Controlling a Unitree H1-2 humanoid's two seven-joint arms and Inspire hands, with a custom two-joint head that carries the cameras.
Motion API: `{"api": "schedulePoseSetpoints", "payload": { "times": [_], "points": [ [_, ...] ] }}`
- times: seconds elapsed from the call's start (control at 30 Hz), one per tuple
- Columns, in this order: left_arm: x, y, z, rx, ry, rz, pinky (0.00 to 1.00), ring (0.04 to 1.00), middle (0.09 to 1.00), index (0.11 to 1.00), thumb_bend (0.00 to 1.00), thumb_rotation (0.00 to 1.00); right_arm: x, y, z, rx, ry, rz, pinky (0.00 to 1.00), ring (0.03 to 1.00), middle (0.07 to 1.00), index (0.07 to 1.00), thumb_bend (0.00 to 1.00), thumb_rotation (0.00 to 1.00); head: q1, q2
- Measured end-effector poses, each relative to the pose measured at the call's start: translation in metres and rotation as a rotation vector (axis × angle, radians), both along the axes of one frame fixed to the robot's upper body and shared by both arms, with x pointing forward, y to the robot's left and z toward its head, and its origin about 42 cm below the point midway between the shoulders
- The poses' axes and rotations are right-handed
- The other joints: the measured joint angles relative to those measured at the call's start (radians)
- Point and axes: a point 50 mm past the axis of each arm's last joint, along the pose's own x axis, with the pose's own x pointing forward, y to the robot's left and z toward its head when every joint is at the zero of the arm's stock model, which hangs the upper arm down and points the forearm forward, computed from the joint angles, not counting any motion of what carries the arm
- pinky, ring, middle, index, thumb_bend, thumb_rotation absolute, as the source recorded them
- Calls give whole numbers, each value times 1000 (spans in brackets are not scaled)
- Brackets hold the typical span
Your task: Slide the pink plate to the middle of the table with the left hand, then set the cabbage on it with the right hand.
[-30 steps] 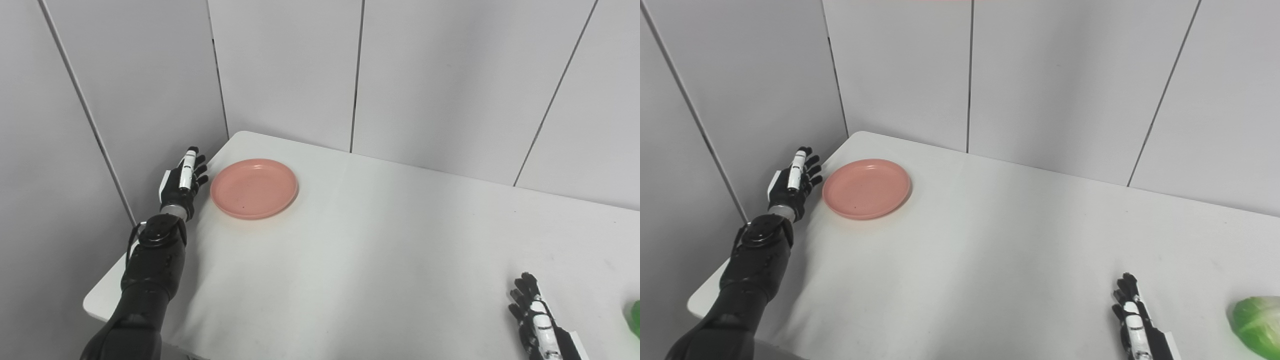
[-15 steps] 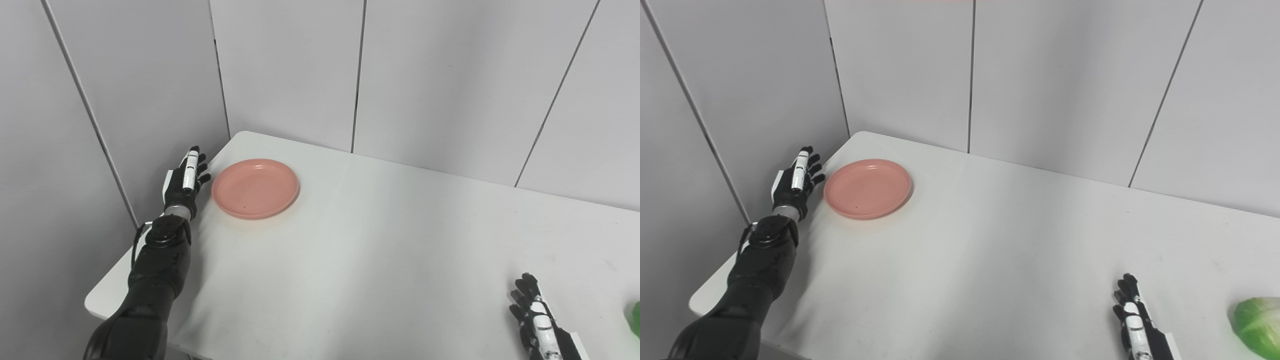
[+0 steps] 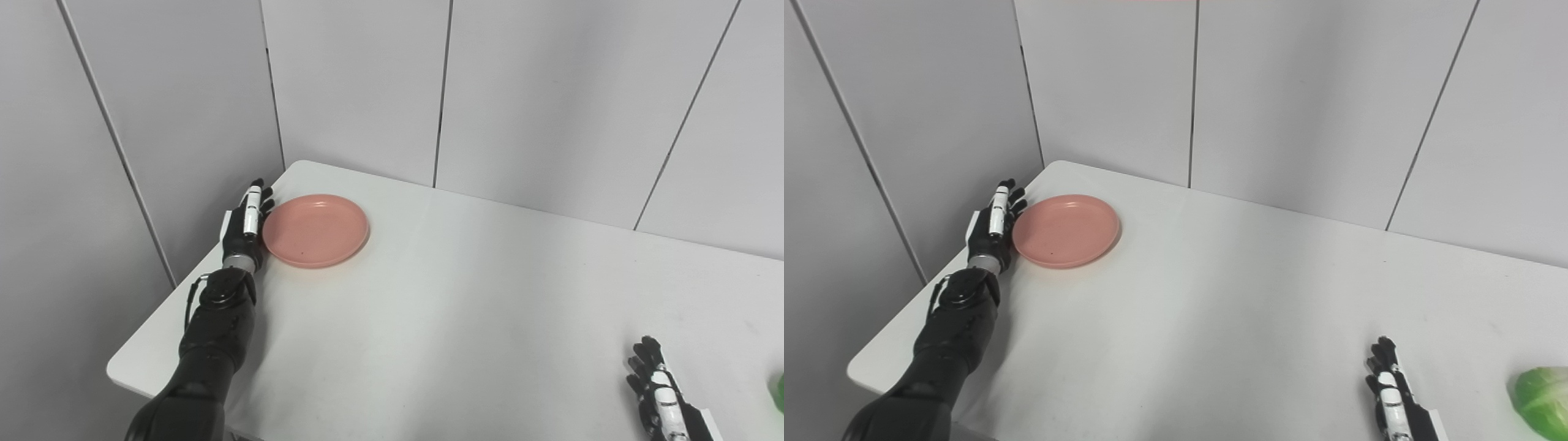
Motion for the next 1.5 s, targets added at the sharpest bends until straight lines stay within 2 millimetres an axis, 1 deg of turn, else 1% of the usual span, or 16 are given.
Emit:
{"api": "schedulePoseSetpoints", "payload": {
  "times": [0.17, 0.37, 0.47, 0.63, 0.77, 0.83, 0.87, 1.17, 1.23, 1.33, 1.43, 1.5],
  "points": [
    [1, -13, -1, -2, -2, -41, 929, 932, 928, 916, 387, 1000, 0, 0, 0, -3, -2, -1, 1000, 1000, 1000, 1000, 74, 1000, -15, 5],
    [7, -37, -2, -13, -6, -92, 921, 922, 923, 913, 388, 1000, 0, 2, 0, -9, -2, -4, 1000, 1000, 1000, 1000, 100, 1000, -40, 12],
    [9, -51, -4, -38, -15, -127, 920, 916, 914, 900, 394, 1000, 0, 2, 0, -13, -2, -4, 1000, 1000, 1000, 1000, 106, 1000, -54, 17],
    [14, -75, -6, -52, -23, -207, 921, 925, 923, 909, 394, 1000, 0, 5, 0, -19, -3, -5, 1000, 1000, 1000, 1000, 123, 1000, -72, 25],
    [19, -98, -6, -69, -24, -282, 914, 927, 924, 908, 386, 1000, -1, 8, -2, -28, 1, -2, 1000, 1000, 1000, 1000, 140, 1000, -110, 34],
    [22, -109, -5, -82, -25, -304, 913, 928, 925, 908, 381, 1000, -1, 8, -2, -30, 2, -1, 1000, 1000, 1000, 1000, 144, 1000, -112, 34],
    [23, -113, -5, -88, -24, -314, 913, 928, 925, 908, 380, 1000, -1, 9, -2, -30, 3, -1, 1000, 1000, 1000, 1000, 145, 1000, -124, 37],
    [25, -146, -5, -114, -20, -392, 926, 933, 930, 921, 367, 1000, -1, 13, -3, -38, 2, -16, 1000, 1000, 1000, 1000, 177, 1000, -170, 51],
    [25, -157, -4, -115, -14, -420, 941, 936, 930, 924, 371, 1000, -1, 15, -3, -40, 1, -16, 1000, 1000, 1000, 1000, 186, 1000, -187, 54],
    [20, -178, -3, -124, -6, -479, 944, 949, 943, 931, 350, 1000, -1, 17, -4, -42, -2, -16, 1000, 1000, 1000, 1000, 183, 1000, -210, 60],
    [15, -200, -4, -144, -5, -535, 965, 961, 958, 943, 330, 1000, 0, 18, -5, -48, -5, -19, 1000, 1000, 1000, 1000, 201, 1000, -242, 64],
    [12, -210, -5, -145, -3, -572, 973, 962, 964, 949, 330, 1000, 0, 19, -5, -52, -5, -18, 1000, 1000, 1000, 1000, 209, 1000, -244, 64]
  ]
}}
